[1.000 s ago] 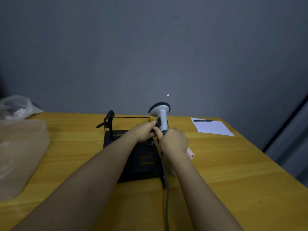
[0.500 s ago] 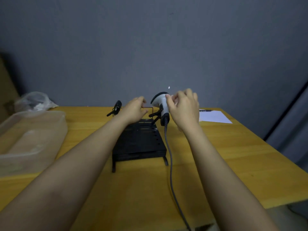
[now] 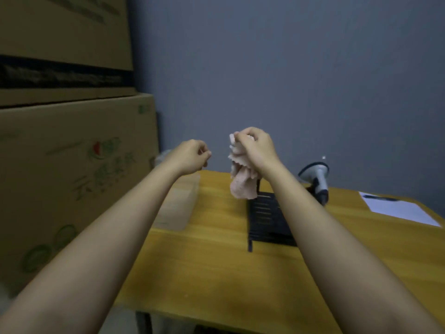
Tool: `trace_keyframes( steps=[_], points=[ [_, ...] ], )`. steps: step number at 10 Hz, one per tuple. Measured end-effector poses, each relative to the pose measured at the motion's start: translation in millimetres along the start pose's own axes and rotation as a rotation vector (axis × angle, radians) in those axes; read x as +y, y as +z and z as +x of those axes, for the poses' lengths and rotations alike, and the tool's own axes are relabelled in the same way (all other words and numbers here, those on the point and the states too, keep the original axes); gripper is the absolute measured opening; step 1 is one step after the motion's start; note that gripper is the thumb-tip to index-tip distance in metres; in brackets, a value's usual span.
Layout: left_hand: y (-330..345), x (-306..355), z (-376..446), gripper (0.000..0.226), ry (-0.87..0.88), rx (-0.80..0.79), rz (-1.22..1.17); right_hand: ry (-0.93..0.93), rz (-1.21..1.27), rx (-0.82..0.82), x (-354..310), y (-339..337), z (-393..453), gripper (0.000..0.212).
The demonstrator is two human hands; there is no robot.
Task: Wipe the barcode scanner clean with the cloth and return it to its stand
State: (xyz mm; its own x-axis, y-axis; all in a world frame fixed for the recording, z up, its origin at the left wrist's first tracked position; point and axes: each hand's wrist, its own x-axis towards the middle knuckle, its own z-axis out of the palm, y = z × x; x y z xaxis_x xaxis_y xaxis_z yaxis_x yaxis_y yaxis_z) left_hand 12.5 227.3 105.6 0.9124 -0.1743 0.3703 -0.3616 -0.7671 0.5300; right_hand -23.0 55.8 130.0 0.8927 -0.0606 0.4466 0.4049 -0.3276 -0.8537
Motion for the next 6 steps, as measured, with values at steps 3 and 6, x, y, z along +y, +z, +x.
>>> trace_keyframes(
  steps=[3,6],
  points=[
    [-45.1,-104.2,-19.8,0.023,-0.268,0.162,0.288,0.142,0.244,-0.240,8.3,141.7,45.7,0.030],
    [-20.3,-138.9,-12.0,0.028,-0.391,0.128,0.299,0.101,-0.562,-0.676,103.8,205.2,57.2,0.052]
  ],
)
